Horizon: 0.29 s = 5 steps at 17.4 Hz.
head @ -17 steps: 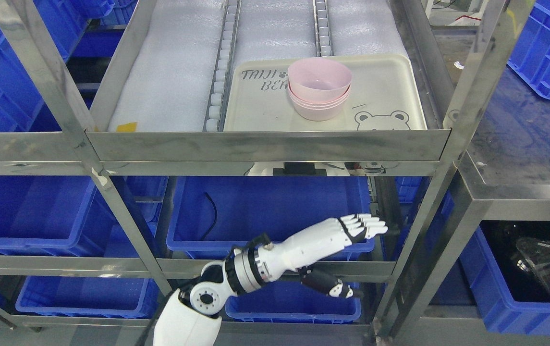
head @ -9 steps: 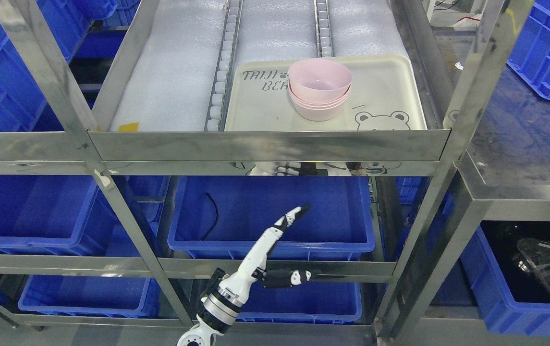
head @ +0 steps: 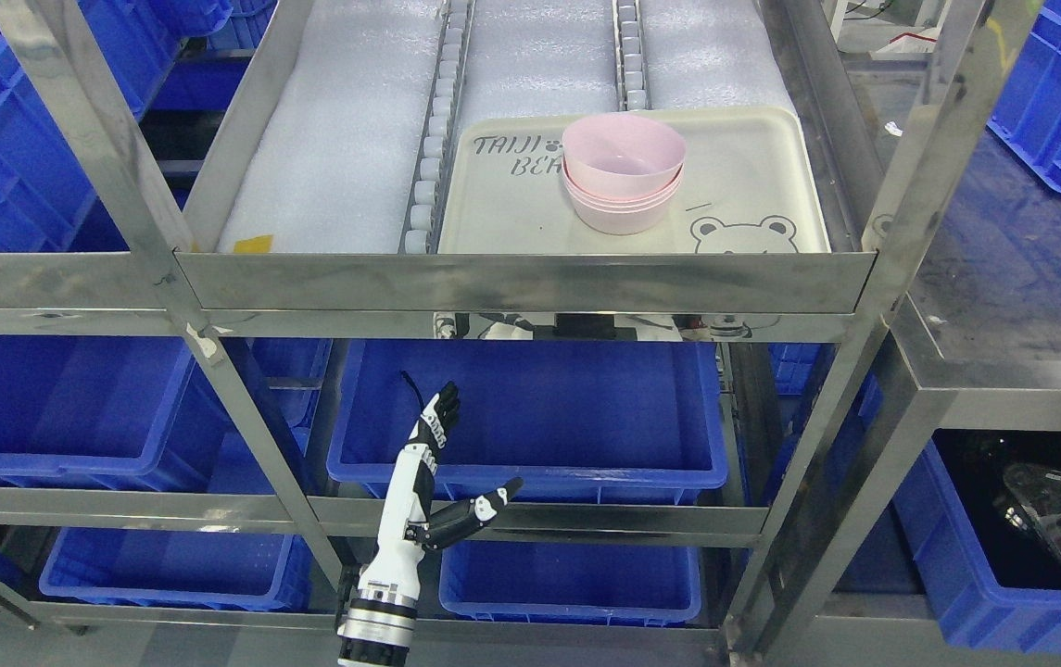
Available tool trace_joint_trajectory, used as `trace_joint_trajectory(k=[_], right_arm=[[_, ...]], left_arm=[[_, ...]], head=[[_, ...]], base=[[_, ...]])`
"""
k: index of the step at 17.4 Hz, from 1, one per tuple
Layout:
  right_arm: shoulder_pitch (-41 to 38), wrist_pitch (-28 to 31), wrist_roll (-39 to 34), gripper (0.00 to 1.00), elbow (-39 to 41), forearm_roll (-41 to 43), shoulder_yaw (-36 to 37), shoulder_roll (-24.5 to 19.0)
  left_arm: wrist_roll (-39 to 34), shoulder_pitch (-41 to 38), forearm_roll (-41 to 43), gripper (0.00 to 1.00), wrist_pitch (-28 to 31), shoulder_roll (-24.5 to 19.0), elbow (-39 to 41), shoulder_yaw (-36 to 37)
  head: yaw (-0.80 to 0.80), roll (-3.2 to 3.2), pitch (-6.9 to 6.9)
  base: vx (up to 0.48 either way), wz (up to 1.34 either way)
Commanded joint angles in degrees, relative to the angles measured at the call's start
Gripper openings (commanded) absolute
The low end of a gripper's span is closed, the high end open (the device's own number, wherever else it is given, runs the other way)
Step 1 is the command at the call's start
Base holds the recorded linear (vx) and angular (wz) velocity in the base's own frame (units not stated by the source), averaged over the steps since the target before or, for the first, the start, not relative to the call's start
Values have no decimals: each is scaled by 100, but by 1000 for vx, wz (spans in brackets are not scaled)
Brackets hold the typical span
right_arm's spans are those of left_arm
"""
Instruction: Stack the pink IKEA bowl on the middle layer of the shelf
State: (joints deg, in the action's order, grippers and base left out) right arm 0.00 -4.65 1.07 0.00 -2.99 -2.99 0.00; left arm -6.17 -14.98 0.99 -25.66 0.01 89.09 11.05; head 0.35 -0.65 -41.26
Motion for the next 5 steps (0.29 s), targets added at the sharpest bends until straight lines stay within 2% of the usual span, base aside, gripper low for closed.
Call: trace_joint_trajectory(k=[1,5], right_arm=[[-27,-1,-2,100,100,0,0,100],[-27,-1,-2,100,100,0,0,100]], left_arm=[[-68,-120,-291,100,429,-101,354,-138],[-68,-84,-292,100,439,-101,354,-51]], head=[[0,0,0],[0,0,0]], base=[[-9,43],[1,-14]])
